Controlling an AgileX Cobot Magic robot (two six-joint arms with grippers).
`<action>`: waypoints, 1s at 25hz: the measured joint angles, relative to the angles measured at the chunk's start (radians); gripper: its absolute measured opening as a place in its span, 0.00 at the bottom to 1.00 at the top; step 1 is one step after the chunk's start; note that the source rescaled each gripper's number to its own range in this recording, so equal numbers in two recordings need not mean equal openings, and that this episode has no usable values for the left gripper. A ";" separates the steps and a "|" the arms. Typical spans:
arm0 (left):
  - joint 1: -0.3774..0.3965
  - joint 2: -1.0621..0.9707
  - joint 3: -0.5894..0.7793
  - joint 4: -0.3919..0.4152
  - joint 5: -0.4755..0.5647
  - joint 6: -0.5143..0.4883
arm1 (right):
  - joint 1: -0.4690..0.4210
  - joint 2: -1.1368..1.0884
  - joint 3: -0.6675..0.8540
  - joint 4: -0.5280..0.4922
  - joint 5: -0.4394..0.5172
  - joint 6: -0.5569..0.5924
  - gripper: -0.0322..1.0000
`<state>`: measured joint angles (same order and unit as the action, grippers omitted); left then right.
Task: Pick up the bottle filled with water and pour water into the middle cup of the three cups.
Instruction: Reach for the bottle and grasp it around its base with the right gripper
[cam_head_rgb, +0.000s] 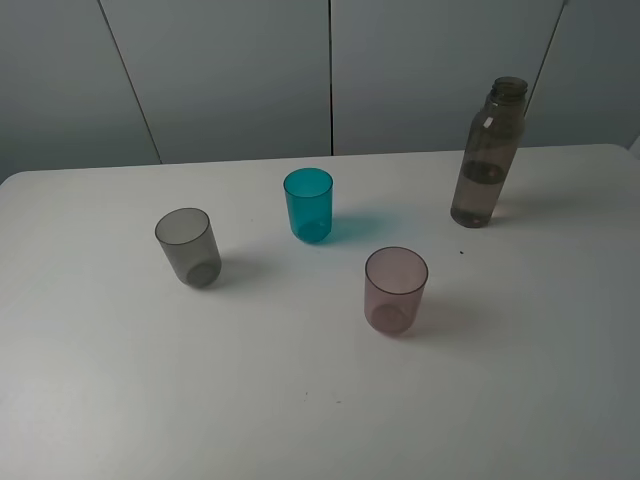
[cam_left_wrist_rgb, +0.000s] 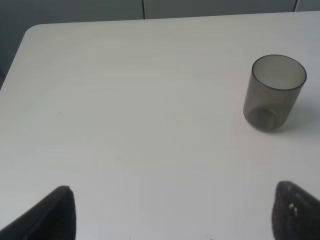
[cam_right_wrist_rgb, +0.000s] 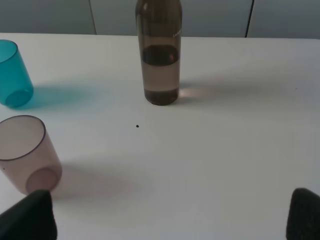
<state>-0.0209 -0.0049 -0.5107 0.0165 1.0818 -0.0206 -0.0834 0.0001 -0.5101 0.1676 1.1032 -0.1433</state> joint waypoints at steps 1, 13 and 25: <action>0.000 0.000 0.000 0.000 0.000 0.000 | 0.000 0.000 0.000 0.000 0.000 0.000 1.00; 0.000 0.000 0.000 0.000 0.000 0.000 | 0.000 0.000 0.000 0.000 0.000 0.005 1.00; 0.000 0.000 0.000 0.000 0.000 0.000 | 0.000 0.000 0.000 0.000 0.000 0.005 1.00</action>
<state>-0.0209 -0.0049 -0.5107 0.0165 1.0818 -0.0206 -0.0834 0.0001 -0.5101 0.1676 1.1032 -0.1382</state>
